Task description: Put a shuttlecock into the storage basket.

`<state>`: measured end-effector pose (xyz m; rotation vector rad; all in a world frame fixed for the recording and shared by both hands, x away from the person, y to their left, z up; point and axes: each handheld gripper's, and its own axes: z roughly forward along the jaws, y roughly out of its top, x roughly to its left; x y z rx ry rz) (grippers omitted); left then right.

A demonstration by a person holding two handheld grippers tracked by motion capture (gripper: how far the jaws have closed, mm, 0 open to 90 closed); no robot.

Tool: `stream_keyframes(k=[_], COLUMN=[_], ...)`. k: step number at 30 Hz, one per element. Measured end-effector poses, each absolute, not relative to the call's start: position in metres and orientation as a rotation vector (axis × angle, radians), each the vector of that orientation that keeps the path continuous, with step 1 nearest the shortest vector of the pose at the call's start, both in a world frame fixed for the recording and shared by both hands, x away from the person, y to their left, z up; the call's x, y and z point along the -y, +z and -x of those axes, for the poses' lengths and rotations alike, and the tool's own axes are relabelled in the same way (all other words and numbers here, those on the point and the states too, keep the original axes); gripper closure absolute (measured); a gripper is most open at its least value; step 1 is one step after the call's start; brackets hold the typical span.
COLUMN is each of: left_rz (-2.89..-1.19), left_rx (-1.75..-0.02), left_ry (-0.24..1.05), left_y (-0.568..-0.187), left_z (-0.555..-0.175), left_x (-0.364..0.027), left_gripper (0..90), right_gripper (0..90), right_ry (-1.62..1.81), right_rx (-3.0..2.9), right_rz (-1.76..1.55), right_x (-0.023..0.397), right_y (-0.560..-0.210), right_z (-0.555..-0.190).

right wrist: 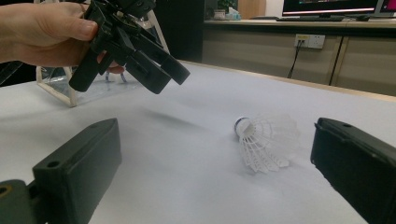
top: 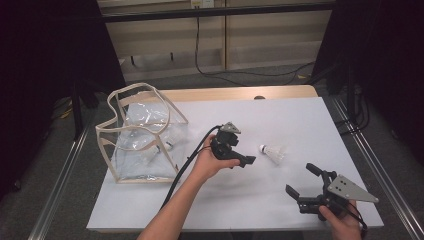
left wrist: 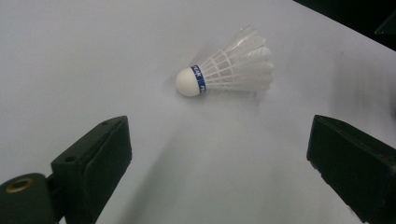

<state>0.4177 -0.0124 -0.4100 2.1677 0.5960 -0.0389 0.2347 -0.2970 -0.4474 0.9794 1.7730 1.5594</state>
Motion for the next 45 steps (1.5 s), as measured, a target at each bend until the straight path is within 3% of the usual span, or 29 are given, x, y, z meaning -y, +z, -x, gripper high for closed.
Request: stream_keyframes(k=[45], left_rz=[-2.168], left_rx=[-0.601], left_ry=[-0.04], left_y=[-0.427], left_z=[-0.428], left_x=[0.034], left_gripper=[7.4], right_gripper=[1.7], right_ry=[1.556], right_rx=[-1.78], right_rz=[-0.974], right_x=[0.297], right_y=[-0.447], right_z=[-0.235])
